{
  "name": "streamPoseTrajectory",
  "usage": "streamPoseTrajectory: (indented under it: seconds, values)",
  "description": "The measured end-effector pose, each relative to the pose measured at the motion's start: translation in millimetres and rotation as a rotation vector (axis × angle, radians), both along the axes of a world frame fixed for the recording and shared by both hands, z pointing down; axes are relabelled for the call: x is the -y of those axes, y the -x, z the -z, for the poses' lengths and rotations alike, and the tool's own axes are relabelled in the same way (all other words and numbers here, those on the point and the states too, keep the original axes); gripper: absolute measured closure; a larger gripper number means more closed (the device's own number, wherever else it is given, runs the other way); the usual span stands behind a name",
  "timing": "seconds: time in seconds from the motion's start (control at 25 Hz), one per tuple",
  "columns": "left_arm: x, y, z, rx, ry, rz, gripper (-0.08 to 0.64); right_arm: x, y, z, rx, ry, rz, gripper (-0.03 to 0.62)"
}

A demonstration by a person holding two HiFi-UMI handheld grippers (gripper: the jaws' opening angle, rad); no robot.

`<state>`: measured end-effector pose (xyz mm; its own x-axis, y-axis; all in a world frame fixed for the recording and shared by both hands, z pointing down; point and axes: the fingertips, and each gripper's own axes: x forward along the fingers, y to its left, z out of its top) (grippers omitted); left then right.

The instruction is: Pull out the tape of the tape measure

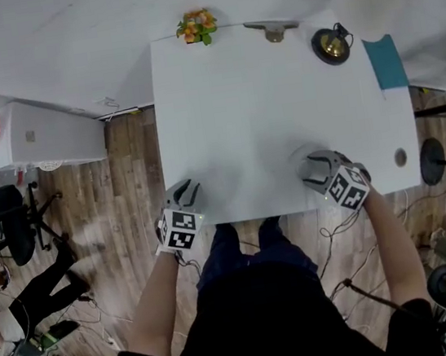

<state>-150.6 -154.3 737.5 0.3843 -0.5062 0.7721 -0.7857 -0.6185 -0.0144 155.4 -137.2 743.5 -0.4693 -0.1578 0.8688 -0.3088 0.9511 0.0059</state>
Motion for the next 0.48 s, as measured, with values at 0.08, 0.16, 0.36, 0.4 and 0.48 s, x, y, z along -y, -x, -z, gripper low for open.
streamPoseTrajectory:
  seconds: [0.08, 0.16, 0.36, 0.4, 0.48]
  values:
    - [-0.5, 2.7, 8.4, 0.0, -0.012, 0.0, 0.479, 2.1, -4.6, 8.1, 0.018, -0.022, -0.042, 0.322]
    - [0.7, 7.5, 19.5, -0.01, -0.027, 0.012, 0.479, 8.3, -8.1, 23.7, 0.054, -0.058, -0.102, 0.327]
    - [6.4, 16.7, 45.9, -0.039, -0.07, 0.048, 0.479, 15.8, -18.6, 61.1, 0.133, -0.119, -0.239, 0.341]
    - [7.3, 15.5, 51.2, -0.045, -0.079, 0.048, 0.479, 14.9, -22.5, 65.7, 0.137, -0.126, -0.26, 0.344]
    - [8.5, 10.5, 62.3, -0.061, -0.099, 0.041, 0.479, 13.4, -29.0, 75.0, 0.153, -0.142, -0.31, 0.361]
